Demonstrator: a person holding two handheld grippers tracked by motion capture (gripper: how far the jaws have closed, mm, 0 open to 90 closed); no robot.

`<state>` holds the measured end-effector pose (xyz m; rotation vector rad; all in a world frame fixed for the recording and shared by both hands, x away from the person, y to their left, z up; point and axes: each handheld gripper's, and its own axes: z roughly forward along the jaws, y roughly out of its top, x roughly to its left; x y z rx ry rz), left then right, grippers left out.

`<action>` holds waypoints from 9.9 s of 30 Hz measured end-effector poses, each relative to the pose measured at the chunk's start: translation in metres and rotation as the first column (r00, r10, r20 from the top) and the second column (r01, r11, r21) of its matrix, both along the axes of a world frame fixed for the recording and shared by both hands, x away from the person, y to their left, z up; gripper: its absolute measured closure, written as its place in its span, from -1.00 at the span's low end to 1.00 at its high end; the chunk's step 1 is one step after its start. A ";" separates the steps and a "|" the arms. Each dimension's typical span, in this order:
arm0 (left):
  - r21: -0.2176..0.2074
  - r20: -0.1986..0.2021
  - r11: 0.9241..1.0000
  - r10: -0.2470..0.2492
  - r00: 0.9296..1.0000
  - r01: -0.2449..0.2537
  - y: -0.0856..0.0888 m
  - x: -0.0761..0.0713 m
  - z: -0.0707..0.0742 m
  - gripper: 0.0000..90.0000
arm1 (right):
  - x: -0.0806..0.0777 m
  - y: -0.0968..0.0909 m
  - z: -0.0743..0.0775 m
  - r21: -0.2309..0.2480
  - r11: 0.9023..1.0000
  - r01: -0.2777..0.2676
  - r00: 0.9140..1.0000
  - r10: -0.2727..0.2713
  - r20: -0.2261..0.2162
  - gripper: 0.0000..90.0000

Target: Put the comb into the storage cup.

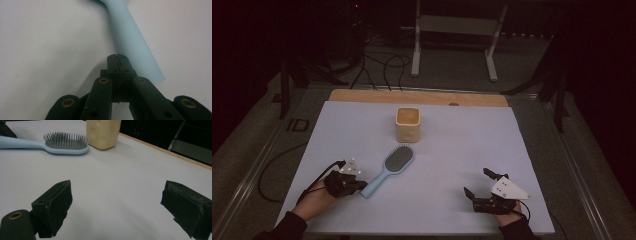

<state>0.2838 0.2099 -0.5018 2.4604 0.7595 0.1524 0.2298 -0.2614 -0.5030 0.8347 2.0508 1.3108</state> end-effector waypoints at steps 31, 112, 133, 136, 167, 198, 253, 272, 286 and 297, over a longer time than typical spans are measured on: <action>0.013 -0.018 0.997 0.082 0.996 -0.081 -0.007 -0.011 0.012 0.99 | 0.000 0.000 0.000 -0.002 1.000 -0.001 1.000 0.001 -0.004 -0.80; 0.292 -0.248 0.896 0.408 0.879 -0.333 -0.106 0.058 0.013 -0.39 | -0.001 0.001 -0.001 -0.003 1.000 -0.011 1.000 0.011 -0.004 -0.80; 0.228 -0.298 0.910 0.403 0.865 -0.345 -0.095 0.063 0.012 0.49 | -0.001 0.002 -0.001 -0.006 1.000 -0.010 1.000 0.010 -0.002 -0.80; 0.222 -0.298 0.920 0.379 0.876 -0.322 -0.092 0.064 0.011 0.53 | -0.001 0.002 -0.001 -0.005 1.000 -0.011 1.000 0.011 -0.002 -0.80; 0.114 -0.185 0.970 0.231 0.955 -0.213 -0.073 0.039 0.032 0.56 | -0.001 0.001 -0.001 -0.001 1.000 -0.005 1.000 0.005 -0.003 -0.80; -0.081 0.000 0.982 0.172 0.985 -0.171 -0.076 0.021 0.077 0.56 | -0.001 0.000 0.000 0.003 1.000 -0.007 1.000 0.007 -0.001 -0.80; -0.432 0.155 0.870 0.332 0.931 -0.238 -0.078 0.066 0.125 0.56 | -0.001 0.000 0.000 0.000 1.000 -0.008 1.000 0.008 0.003 -0.80; -0.512 0.184 0.828 0.365 0.913 -0.228 -0.084 0.090 0.137 0.56 | -0.001 0.000 0.000 -0.002 1.000 -0.009 1.000 0.009 0.003 -0.80; -0.540 0.199 0.810 0.386 0.901 -0.228 -0.091 0.107 0.138 0.56 | -0.001 0.000 0.000 0.004 1.000 -0.010 1.000 0.010 0.003 -0.80; -0.557 0.202 0.802 0.383 0.901 -0.216 -0.095 0.122 0.138 0.56 | 0.000 0.000 -0.001 0.003 1.000 -0.012 1.000 0.012 0.003 -0.80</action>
